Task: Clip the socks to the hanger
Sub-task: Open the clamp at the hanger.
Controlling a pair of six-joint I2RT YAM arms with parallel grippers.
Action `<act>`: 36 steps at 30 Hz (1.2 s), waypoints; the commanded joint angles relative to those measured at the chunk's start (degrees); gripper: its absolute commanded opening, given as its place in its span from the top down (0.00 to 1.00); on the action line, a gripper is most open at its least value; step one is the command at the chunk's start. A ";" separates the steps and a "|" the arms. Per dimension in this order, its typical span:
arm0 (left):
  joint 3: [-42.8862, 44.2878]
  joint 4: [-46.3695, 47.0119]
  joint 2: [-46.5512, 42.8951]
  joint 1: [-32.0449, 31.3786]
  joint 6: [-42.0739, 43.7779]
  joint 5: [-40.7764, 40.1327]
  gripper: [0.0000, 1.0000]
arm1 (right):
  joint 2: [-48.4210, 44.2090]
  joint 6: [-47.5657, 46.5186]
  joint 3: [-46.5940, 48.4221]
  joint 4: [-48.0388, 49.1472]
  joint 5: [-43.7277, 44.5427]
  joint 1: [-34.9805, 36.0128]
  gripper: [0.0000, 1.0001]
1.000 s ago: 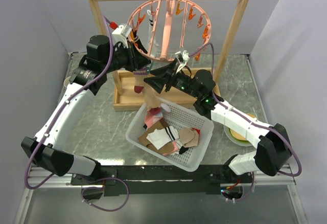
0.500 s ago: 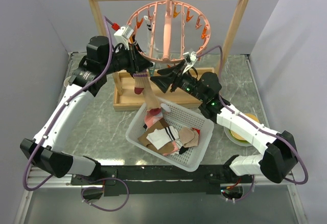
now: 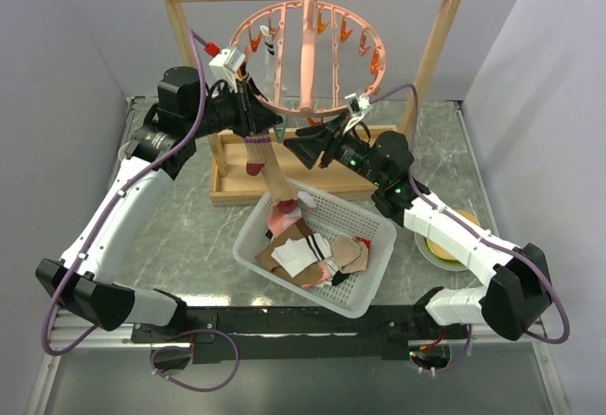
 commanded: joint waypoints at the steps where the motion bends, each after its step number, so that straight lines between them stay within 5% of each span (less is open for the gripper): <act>1: -0.63 2.52 -2.17 0.02 -2.40 3.53 0.91 | 2.44 1.57 2.20 2.84 0.09 -0.39 0.37; 20: -1.77 4.54 -0.41 -1.04 -4.87 5.21 0.91 | 6.48 3.69 5.54 6.63 -0.79 0.31 0.54; 28: -0.99 4.81 -0.06 -1.04 -5.31 5.29 0.90 | 5.43 1.84 4.05 5.84 1.93 1.36 0.82; 36: 3.50 -0.99 -0.85 -1.04 -0.48 -1.46 0.53 | 1.30 -8.08 3.78 -2.94 14.58 6.37 0.98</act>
